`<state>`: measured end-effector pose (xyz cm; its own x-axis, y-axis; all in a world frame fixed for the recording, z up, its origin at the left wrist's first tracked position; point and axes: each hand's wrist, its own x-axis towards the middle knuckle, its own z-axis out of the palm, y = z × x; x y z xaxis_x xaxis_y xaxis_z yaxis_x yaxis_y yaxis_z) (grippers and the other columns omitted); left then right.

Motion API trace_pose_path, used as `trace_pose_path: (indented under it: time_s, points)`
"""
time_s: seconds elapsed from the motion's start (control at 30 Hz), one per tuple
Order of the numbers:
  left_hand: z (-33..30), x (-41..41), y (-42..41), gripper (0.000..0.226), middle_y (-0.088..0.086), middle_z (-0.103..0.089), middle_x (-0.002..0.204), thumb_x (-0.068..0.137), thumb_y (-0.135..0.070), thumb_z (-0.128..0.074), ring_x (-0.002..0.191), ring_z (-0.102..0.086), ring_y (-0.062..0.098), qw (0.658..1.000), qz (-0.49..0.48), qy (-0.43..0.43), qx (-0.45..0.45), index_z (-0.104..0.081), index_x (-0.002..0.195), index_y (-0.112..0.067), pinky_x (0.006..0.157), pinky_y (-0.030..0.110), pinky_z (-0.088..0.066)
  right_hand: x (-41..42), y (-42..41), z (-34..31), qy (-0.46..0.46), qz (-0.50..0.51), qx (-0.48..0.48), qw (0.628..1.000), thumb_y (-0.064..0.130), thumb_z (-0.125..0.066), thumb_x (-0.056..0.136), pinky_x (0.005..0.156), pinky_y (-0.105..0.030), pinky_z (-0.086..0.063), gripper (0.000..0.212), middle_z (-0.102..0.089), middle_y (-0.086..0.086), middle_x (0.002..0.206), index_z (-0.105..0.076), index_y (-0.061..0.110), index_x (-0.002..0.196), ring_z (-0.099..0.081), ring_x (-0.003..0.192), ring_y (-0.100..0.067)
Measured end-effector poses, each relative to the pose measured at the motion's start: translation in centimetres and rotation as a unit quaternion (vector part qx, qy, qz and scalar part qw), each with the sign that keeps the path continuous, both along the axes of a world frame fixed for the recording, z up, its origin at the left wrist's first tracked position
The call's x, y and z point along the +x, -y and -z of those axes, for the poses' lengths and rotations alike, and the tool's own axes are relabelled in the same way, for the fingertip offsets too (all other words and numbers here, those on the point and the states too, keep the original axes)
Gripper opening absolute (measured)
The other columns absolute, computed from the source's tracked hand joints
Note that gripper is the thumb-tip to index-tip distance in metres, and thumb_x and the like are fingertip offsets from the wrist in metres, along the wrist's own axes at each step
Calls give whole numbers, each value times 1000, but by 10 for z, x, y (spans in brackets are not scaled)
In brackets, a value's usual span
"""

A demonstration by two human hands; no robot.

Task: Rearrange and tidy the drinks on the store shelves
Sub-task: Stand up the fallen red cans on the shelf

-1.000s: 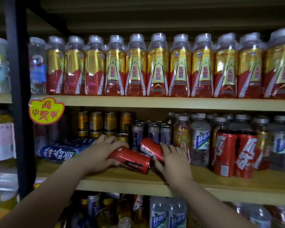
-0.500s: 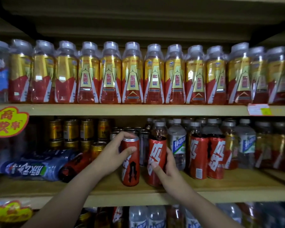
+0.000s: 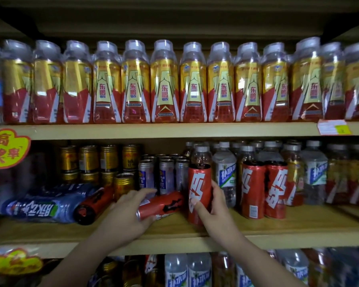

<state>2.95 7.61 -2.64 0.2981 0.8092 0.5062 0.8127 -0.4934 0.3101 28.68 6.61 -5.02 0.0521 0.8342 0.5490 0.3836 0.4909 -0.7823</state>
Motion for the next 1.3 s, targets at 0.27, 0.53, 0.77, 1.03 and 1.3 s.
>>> trace_pose_path:
  time_s: [0.27, 0.53, 0.77, 1.03, 1.3]
  points:
    - [-21, 69, -11, 67, -3, -65, 118, 84, -67, -61, 109, -61, 22, 966, -167, -195, 16, -42, 138, -30, 87, 39, -48, -6, 15, -6, 42, 120, 47, 991, 39, -64, 96, 87, 2, -34, 71, -38, 8, 131, -25, 25, 154, -42, 113, 15]
    - [-2, 128, 3, 70, -2, -41, 148, 93, -56, -59, 139, -39, 21, 916, 141, 339, -158, -23, 150, -36, 116, 49, -35, 26, 43, -22, 206, 308, 99, 923, 53, -72, 86, 98, -36, -48, 96, -49, -3, 130, -21, 15, 157, -52, 119, -22]
    - [-3, 175, -8, 76, 8, -33, 150, 97, -42, -59, 140, -40, 27, 949, 113, 270, -121, -14, 156, -29, 113, 40, -38, 62, 39, -23, 335, 424, 127, 832, 57, -81, 73, 96, -53, -48, 103, -57, -17, 131, -35, 20, 157, -55, 121, -38]
    - [-2, 163, 0, 94, 1, -27, 158, 90, -39, -71, 143, -33, 17, 953, 123, 265, -83, -6, 157, -28, 117, 36, -33, 50, 33, -18, 323, 406, 149, 841, 45, -77, 83, 105, -60, -40, 96, -45, -23, 143, -27, 16, 160, -41, 133, -42]
    - [-33, 0, -8, 50, 4, -53, 133, 92, -38, -58, 123, -47, 25, 947, -267, -113, 137, -46, 138, -23, 95, 41, -46, -38, 14, -11, 389, 196, 246, 866, 10, -67, 83, 99, -40, -47, 63, -53, -3, 125, -49, 16, 143, -50, 116, -25]
